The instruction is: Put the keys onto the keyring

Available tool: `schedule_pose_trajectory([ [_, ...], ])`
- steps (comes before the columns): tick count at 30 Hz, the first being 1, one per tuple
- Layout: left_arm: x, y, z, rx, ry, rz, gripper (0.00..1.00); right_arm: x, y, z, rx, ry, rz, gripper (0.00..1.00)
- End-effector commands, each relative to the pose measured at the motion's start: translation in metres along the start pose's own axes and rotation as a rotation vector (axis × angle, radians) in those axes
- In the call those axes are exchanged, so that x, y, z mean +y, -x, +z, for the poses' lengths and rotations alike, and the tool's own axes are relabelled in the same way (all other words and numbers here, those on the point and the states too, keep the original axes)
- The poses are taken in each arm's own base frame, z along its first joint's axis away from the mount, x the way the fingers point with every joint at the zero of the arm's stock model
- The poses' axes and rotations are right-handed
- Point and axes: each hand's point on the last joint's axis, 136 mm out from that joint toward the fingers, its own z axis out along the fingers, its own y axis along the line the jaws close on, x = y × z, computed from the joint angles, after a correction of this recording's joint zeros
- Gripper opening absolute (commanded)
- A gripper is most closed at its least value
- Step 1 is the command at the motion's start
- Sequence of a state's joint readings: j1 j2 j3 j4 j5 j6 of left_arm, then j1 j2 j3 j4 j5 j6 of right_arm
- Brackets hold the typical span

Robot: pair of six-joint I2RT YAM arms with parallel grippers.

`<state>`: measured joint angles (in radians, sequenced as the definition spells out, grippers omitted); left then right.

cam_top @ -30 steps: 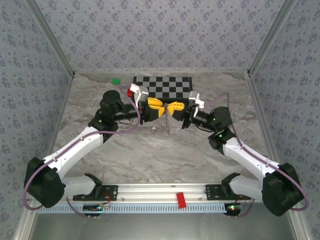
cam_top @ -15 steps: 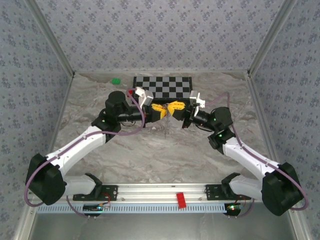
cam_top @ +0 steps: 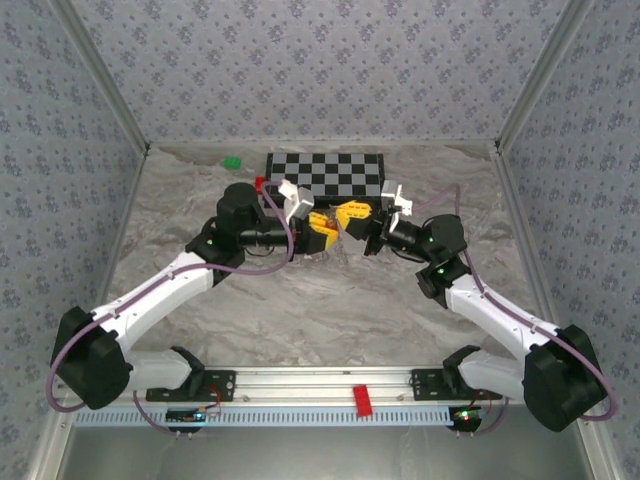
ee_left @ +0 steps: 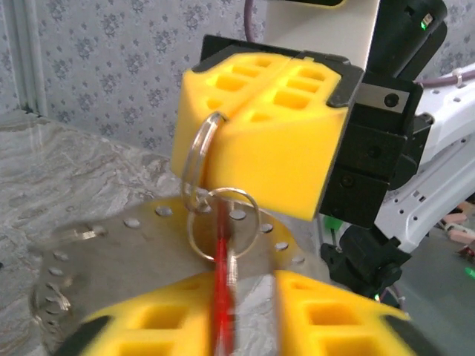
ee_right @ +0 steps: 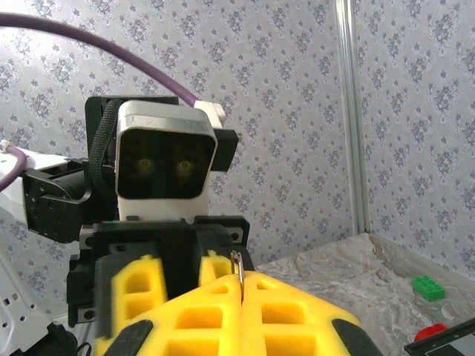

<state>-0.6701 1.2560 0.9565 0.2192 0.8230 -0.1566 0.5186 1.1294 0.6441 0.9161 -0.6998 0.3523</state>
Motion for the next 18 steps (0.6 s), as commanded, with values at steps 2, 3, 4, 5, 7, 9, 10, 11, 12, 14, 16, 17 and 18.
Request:
schedule_pose_trajectory([
  [2, -0.008, 0.014, -0.004, -0.007, -0.003, 0.039, 0.36, 0.001, 0.018, 0.000, -0.050, 0.003, -0.031, 0.00],
  [3, -0.008, 0.017, -0.006, -0.015, 0.012, 0.046, 0.37, 0.001, 0.017, 0.000, -0.047, 0.002, -0.030, 0.00],
  [4, -0.008, 0.019, -0.009, -0.024, 0.026, 0.054, 0.38, 0.000, 0.016, -0.001, -0.046, 0.001, -0.028, 0.00],
  [5, -0.007, 0.023, -0.013, -0.035, 0.044, 0.061, 0.38, 0.000, 0.015, -0.001, -0.044, 0.002, -0.029, 0.00],
  [7, -0.008, 0.029, -0.020, -0.057, 0.066, 0.077, 0.38, 0.000, 0.014, -0.002, -0.043, 0.002, -0.027, 0.00],
  [9, -0.007, 0.037, -0.026, -0.091, 0.094, 0.092, 0.39, 0.001, 0.013, -0.002, -0.039, 0.006, -0.026, 0.00],
  [10, -0.007, 0.041, -0.030, -0.106, 0.106, 0.097, 0.38, 0.001, 0.012, -0.002, -0.037, 0.008, -0.023, 0.00],
  [11, -0.005, 0.047, -0.033, -0.126, 0.119, 0.101, 0.38, 0.001, 0.012, -0.001, -0.035, 0.012, -0.020, 0.00],
  [12, -0.005, 0.051, -0.035, -0.144, 0.123, 0.102, 0.38, 0.001, 0.012, -0.001, -0.036, 0.015, -0.018, 0.00],
  [14, -0.003, 0.056, -0.037, -0.161, 0.124, 0.101, 0.38, 0.002, 0.011, -0.001, -0.035, 0.025, -0.014, 0.00],
  [16, -0.002, 0.060, -0.035, -0.166, 0.124, 0.093, 0.38, 0.004, 0.011, 0.000, -0.036, 0.035, -0.010, 0.00],
  [17, 0.000, 0.061, -0.034, -0.168, 0.124, 0.087, 0.38, 0.004, 0.011, 0.000, -0.035, 0.037, -0.008, 0.00],
  [18, 0.002, 0.062, -0.033, -0.169, 0.120, 0.081, 0.37, 0.006, 0.011, 0.000, -0.035, 0.042, -0.011, 0.00],
])
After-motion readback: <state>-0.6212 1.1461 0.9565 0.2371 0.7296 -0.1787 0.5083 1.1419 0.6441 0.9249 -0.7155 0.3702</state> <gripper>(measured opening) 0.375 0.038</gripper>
